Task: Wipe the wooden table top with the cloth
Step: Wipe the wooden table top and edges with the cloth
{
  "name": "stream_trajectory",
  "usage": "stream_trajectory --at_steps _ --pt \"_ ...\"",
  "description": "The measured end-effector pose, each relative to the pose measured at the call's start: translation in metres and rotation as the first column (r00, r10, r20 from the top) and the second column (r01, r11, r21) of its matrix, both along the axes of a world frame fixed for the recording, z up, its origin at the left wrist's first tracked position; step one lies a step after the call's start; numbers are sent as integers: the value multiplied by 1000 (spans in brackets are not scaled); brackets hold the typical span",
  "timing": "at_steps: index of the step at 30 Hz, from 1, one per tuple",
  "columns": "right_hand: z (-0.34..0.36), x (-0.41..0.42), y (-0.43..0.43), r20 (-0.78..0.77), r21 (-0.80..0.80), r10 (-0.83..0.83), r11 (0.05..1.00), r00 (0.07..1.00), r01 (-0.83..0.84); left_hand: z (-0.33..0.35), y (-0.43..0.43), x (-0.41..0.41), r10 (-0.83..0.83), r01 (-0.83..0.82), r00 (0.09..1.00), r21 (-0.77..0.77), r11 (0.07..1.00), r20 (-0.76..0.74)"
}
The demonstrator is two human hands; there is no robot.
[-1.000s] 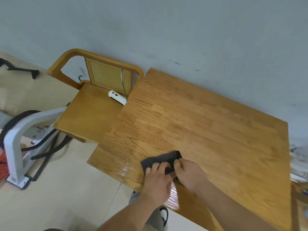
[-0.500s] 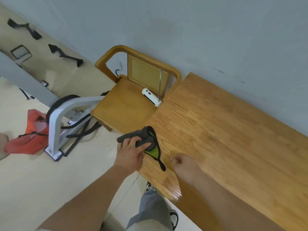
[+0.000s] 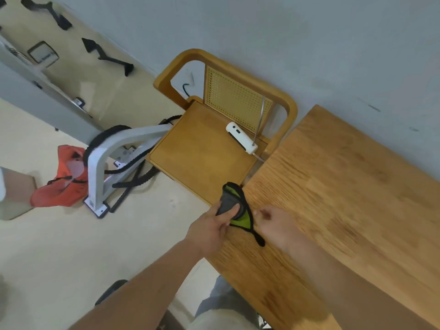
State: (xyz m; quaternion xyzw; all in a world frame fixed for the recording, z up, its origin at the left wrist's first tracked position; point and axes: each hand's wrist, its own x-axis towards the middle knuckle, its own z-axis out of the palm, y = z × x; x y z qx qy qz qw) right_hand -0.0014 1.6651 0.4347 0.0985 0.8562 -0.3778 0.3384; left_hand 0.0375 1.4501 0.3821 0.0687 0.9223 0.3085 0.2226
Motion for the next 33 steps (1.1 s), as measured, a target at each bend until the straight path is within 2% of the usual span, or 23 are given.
stream_trajectory --at_steps 3,6,11,14,17,20,25,30,33 --pt "-4 -9 1 -18 75 -22 997 1000 23 -6 20 -45 -33 26 997 98 995 68" --pt "-7 -16 1 -83 147 -25 988 996 37 -9 35 -68 -16 7 995 94 996 99" --pt "-6 -23 -21 -134 291 151 951 980 -107 -4 13 -30 42 -45 999 140 989 23" --pt "-4 -18 -41 -103 197 238 957 966 -215 1 -19 19 94 -94 996 85 992 6" --pt "-3 -16 -49 -87 74 302 952 949 -296 4 -52 63 103 -108 992 76 991 67" --pt "-2 -29 -39 -126 86 330 943 935 -321 5 -64 68 65 -75 992 99 992 109" --pt "0 -52 2 -213 247 266 946 940 -212 3 -20 -1 17 -22 996 46 999 90" --pt "7 -68 57 -157 204 55 979 986 -22 -7 66 -118 -52 46 993 54 997 104" --pt "13 -86 97 -127 242 5 970 992 26 -8 108 -190 -117 113 989 43 993 92"
